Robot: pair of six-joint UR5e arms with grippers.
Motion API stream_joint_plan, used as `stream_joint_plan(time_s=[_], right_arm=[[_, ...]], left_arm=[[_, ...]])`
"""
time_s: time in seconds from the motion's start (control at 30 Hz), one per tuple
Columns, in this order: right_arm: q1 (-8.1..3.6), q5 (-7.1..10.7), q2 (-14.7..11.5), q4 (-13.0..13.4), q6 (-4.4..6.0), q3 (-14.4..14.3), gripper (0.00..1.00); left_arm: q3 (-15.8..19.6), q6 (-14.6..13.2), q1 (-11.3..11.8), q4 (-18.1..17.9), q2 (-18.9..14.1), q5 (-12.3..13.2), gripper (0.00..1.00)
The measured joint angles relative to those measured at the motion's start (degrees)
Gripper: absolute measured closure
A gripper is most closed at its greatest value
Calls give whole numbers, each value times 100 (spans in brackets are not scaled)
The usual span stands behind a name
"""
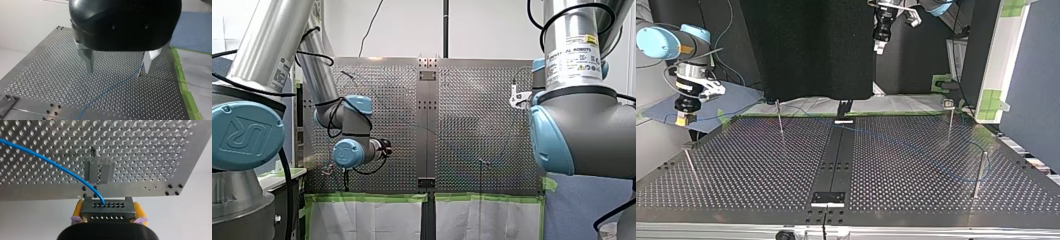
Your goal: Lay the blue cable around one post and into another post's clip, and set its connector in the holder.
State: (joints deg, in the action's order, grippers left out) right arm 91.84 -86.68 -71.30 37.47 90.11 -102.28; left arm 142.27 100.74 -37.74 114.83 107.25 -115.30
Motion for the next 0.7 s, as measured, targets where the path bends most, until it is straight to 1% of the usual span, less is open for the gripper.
stream_joint_plan(time_s=[0.13, 0.27, 0.4, 0.57, 0.7], right_arm=[[-65, 171, 83, -166, -91, 116, 100], [-105, 343, 229, -333, -234, 245, 100], [-139, 506, 416, -525, -420, 425, 100], [-144, 726, 646, -756, -650, 629, 100], [-144, 898, 769, -940, -830, 680, 100]], left_arm=[[0, -2, 2, 77, 0, -7, 0], [0, 1, 8, 125, 0, -12, 0], [0, 10, 9, 156, -1, -16, 0], [0, 28, 9, 190, 0, -21, 0], [0, 32, 8, 206, 0, -22, 0]])
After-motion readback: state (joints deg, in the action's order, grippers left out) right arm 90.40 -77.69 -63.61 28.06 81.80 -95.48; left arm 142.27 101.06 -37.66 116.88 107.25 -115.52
